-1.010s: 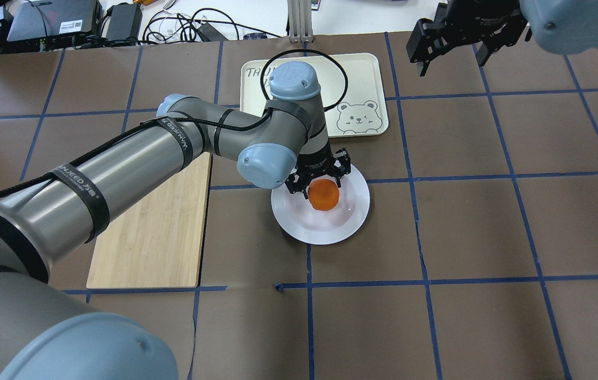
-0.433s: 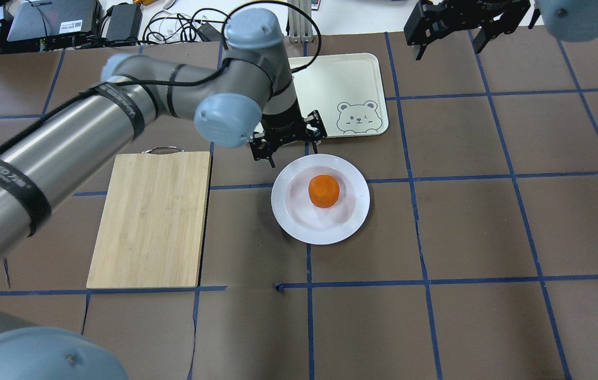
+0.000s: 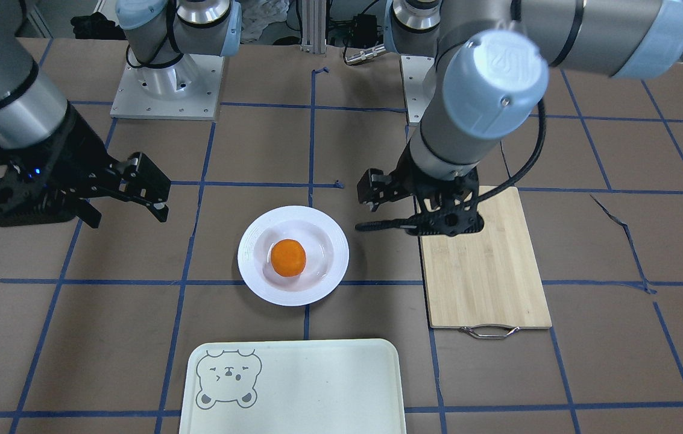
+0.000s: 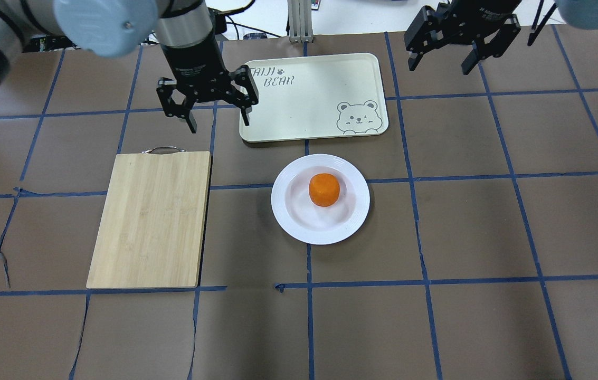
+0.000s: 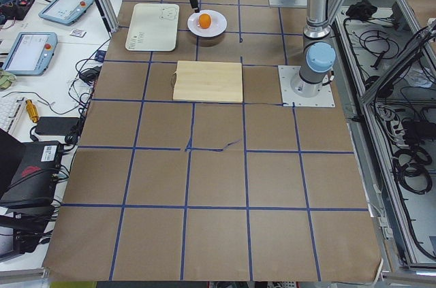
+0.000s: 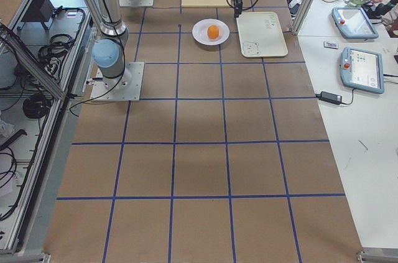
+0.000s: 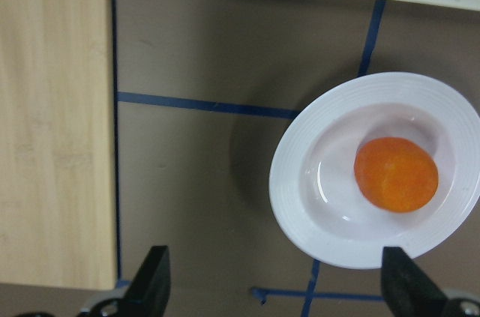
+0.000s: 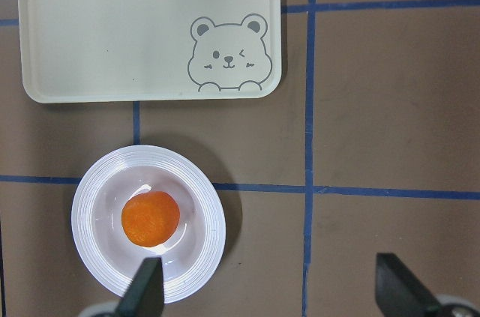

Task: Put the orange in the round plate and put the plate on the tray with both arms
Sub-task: 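Open the left gripper and lift it away while the right gripper moves toward the plate, then lower the right gripper to the plate rim nearest it and grip the rim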

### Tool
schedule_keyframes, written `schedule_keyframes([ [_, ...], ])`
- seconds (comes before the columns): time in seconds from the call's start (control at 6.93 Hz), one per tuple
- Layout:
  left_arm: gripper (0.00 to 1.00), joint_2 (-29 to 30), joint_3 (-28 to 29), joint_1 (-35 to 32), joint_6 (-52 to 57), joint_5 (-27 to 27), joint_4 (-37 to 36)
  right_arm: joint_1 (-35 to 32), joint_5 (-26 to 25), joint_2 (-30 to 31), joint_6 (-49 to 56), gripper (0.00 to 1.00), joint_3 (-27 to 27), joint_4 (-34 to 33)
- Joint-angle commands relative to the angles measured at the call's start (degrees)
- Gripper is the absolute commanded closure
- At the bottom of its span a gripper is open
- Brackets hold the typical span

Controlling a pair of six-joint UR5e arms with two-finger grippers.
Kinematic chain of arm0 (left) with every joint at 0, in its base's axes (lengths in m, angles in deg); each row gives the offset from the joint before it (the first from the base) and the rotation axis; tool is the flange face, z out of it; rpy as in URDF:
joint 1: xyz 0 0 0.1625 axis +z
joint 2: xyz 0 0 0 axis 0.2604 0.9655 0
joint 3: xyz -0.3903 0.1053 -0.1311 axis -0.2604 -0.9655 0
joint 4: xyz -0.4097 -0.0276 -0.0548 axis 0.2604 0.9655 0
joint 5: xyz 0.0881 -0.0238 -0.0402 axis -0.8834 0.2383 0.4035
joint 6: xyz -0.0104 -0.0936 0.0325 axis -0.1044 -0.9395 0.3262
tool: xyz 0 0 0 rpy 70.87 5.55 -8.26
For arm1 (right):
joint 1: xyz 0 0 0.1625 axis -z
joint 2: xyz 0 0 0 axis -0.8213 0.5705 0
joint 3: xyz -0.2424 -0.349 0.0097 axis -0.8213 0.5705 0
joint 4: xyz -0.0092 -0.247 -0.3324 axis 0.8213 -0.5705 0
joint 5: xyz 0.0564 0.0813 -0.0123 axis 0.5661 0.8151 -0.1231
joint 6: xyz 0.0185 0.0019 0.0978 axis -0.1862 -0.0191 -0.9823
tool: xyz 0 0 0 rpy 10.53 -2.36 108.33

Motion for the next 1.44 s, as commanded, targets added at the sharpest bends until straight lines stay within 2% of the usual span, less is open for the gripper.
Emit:
schedule_keyframes([
  [0.0,0.00,-8.1,0.1,0.9,3.5,-3.5,3.1,-0.4,9.0,-2.9,-0.3,0.00,-7.6,2.7],
  [0.14,0.00,-8.9,-2.4,1.3,3.2,-3.1,3.2,-0.4,11.2,-3.1,-0.2,0.00,-13.4,-1.9],
  [0.29,0.00,-11.3,-7.8,0.7,2.8,-3.2,1.3,-0.5,11.6,-5.0,-0.5,0.00,-20.7,-13.5],
  [0.43,0.00,-14.3,-12.0,1.3,3.1,-3.2,-2.0,-0.8,12.4,-5.6,-2.1,0.00,-27.9,-27.8],
  [0.58,0.00,-15.6,-15.2,1.1,2.6,-3.3,-7.1,-0.8,12.6,-7.0,-3.0,0.00,-32.1,-36.7],
  [0.72,0.00,-16.3,-16.8,1.5,3.3,-3.5,-11.4,-0.9,13.5,-8.0,-8.2,0.00,-32.6,-39.3],
  [0.87,0.00,-16.1,-16.2,2.1,3.4,-3.3,-11.5,-1.2,17.5,-9.0,-11.0,0.01,-32.9,-39.9],
  [1.01,0.00,-16.0,-15.8,2.7,3.4,-3.2,-11.7,-1.7,18.6,-9.7,-13.1,0.07,-34.8,-41.2],
  [1.3,0.00,-16.0,-14.8,3.9,3.4,-3.3,-11.0,-2.1,17.9,-9.9,-14.5,0.07,-37.2,-45.8],
])
